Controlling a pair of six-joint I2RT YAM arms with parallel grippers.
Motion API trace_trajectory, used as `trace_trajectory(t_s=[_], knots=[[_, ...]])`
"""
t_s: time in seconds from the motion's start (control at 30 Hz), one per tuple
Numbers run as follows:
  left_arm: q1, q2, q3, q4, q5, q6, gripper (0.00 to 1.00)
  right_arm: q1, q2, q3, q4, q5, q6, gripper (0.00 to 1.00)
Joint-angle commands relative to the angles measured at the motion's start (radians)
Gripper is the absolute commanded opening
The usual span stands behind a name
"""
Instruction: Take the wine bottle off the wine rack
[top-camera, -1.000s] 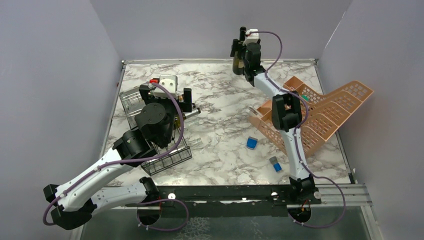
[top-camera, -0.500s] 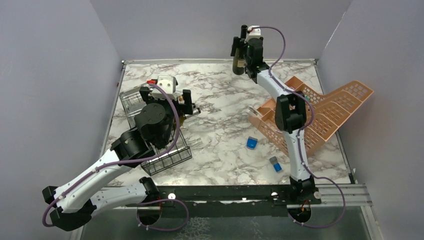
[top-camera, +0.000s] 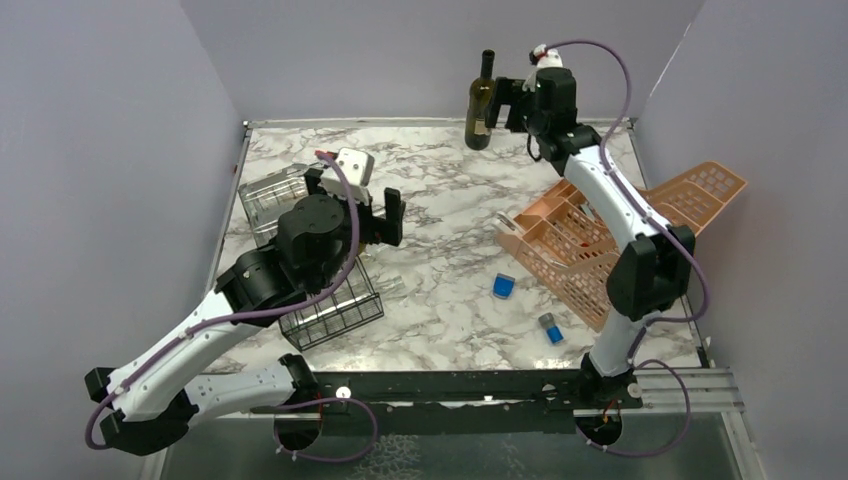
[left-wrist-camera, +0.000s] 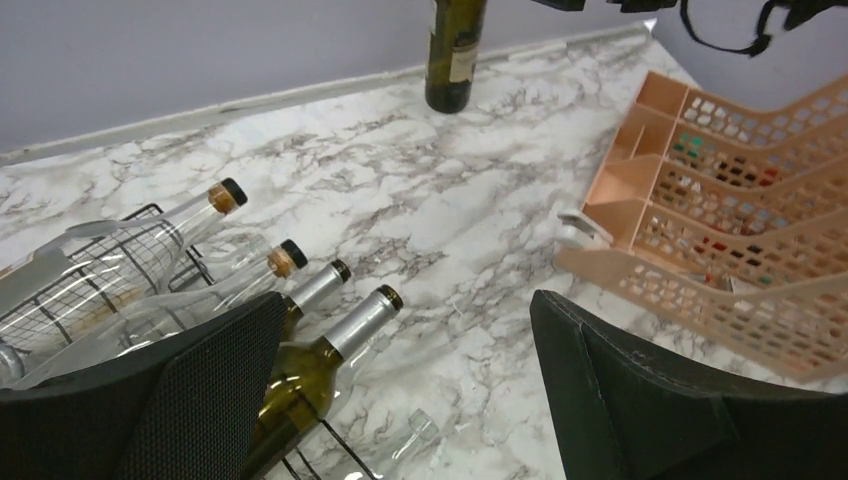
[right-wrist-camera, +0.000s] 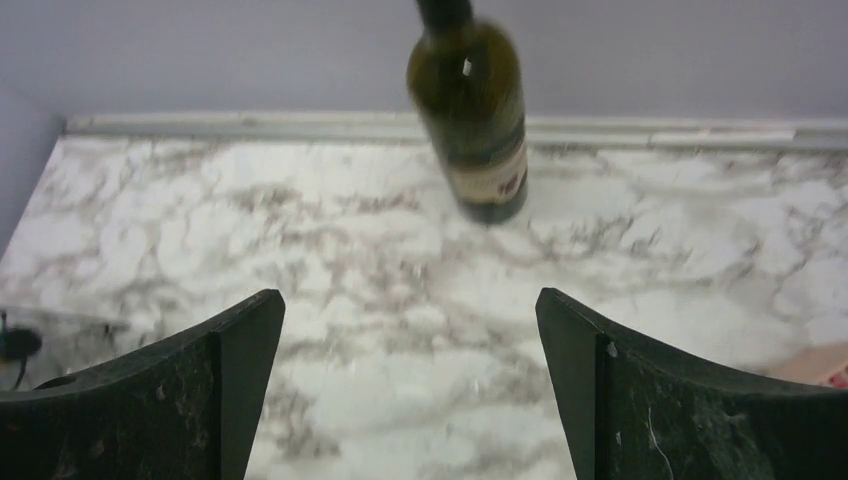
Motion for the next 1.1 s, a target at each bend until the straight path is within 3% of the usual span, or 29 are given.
trace_trajectory(t_s=[0.0,0.3,0.43,0.73,0.97,1.07], knots=[[0.005,0.106,0.074,-0.189,0.139,0.023,0.99,-0.005,-0.171,-0.246,-0.131,-0.273,0.037,1.00],[0.083,0.411,0.205,-0.360,0.187,0.189,0.99,-0.005,-0.534,-0.656,-0.077,-0.574,0.102,1.00],[0.148,0.545,0.248,-0.397,0.163,0.242,0.95,-0.005,-0.645,-0.712,-0.107,-0.578,0.085,1.00],[0.155,0.806,0.298,-0.470,0.017,0.320,0.81,-0.005,-0.863,-0.806,-0.140,-0.542,0.055,0.99],[0.156,0.811,0.249,-0.477,-0.058,0.322,0.78,0.002,-0.908,-0.844,-0.151,-0.497,0.038,0.99],[0.156,0.825,0.204,-0.475,-0.124,0.343,0.72,0.013,-0.907,-0.842,-0.160,-0.475,0.031,1.00]])
